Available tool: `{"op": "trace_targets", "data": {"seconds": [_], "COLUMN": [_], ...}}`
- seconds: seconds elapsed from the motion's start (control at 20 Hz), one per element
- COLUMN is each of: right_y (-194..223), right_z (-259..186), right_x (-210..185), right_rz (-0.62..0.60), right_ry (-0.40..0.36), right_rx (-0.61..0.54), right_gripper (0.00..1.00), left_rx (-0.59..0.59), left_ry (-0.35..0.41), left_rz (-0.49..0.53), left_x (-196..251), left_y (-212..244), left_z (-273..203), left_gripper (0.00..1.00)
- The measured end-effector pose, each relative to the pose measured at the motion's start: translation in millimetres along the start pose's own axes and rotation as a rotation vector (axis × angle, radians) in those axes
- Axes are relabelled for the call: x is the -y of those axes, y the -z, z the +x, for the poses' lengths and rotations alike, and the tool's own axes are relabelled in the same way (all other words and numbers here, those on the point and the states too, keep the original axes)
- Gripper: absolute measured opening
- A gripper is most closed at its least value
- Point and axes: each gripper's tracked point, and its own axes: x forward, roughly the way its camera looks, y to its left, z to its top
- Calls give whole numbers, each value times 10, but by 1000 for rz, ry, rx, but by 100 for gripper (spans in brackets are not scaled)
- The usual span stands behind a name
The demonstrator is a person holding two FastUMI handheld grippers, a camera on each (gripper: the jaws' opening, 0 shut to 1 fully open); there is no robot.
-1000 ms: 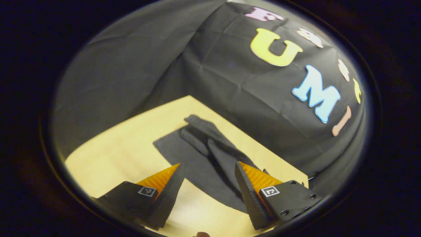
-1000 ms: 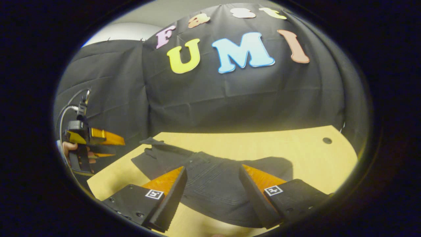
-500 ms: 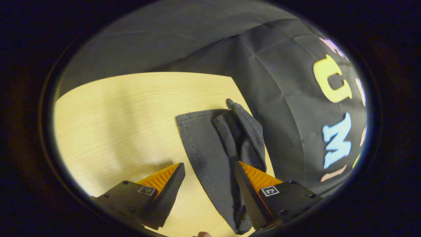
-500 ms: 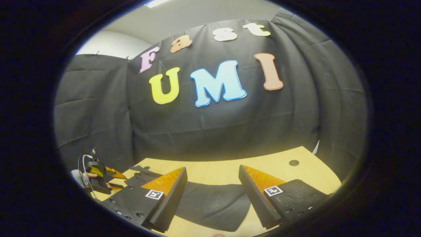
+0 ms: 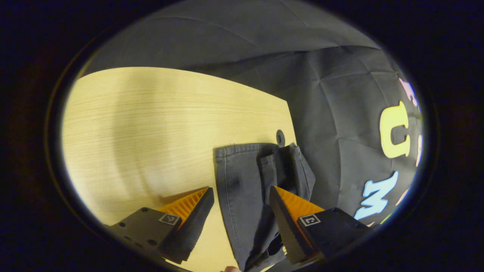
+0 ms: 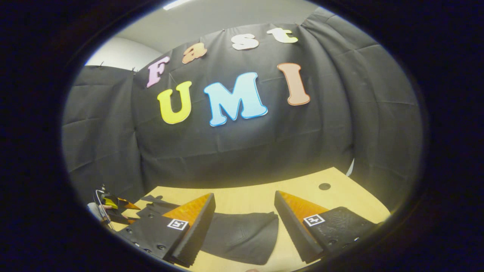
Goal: Grasp the waist and the cuffs of the jeans and fold them to make the two legs overlap; first hold the waist and fold one-third of the jeans toward the cuffs, then hold the cuffs and fold the remaining one-third in the same direction to finish folding.
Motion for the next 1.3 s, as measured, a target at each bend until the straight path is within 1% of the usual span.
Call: {"op": "trace_targets", "data": {"seconds": [0.15, 0.45, 0.5, 0.55, 0.65, 0.7, 0.75, 0.8, 0.85, 0.9, 1.0, 1.05, 1.1, 1.15, 1.2, 1.3], "right_y": [-33, -58, -50, -44, -25, -18, -12, -10, 2, 21, 41, 41, 39, 25, 26, 16], "right_z": [34, 195, 223, 236, 251, 276, 292, 309, 312, 310, 285, 273, 264, 259, 242, 214], "right_x": [63, 145, 162, 172, 186, 190, 190, 185, 188, 194, 187, 187, 184, 168, 161, 145], "right_rz": [20, 59, 62, 66, 72, 75, 78, 79, 78, 77, 77, 77, 78, 80, 82, 84], "right_ry": [30, 80, 88, 94, 105, 107, 109, 112, 116, 118, 116, 116, 114, 111, 107, 100], "right_rx": [0, -10, -13, -18, -29, -35, -38, -42, -46, -52, -61, -63, -65, -65, -66, -63], "right_gripper": [94, 94, 94, 94, 94, 94, 94, 94, 94, 94, 94, 94, 94, 94, 94, 94], "left_rx": [-15, -49, -55, -59, -46, -43, -40, -42, -45, -52, -47, -44, -46, -50, -57, -63], "left_ry": [34, 126, 143, 157, 169, 170, 173, 176, 174, 172, 176, 169, 158, 160, 171, 194], "left_rz": [-13, -90, -89, -82, -43, -31, -26, -25, -22, -26, -48, -44, -38, -24, -11, 11], "left_x": [77, 364, 422, 473, 524, 526, 533, 521, 491, 458, 425, 392, 363, 358, 393, 513], "left_y": [-52, -14, 25, 46, 73, 92, 82, 90, 104, 123, 73, 53, 54, 57, 61, 50], "left_z": [113, 465, 547, 592, 725, 758, 804, 851, 874, 900, 935, 928, 904, 885, 831, 732], "left_gripper": [98, 98, 92, 98, 96, 83, 85, 83, 70, 54, 24, 24, 12, 12, 8, 8]}}
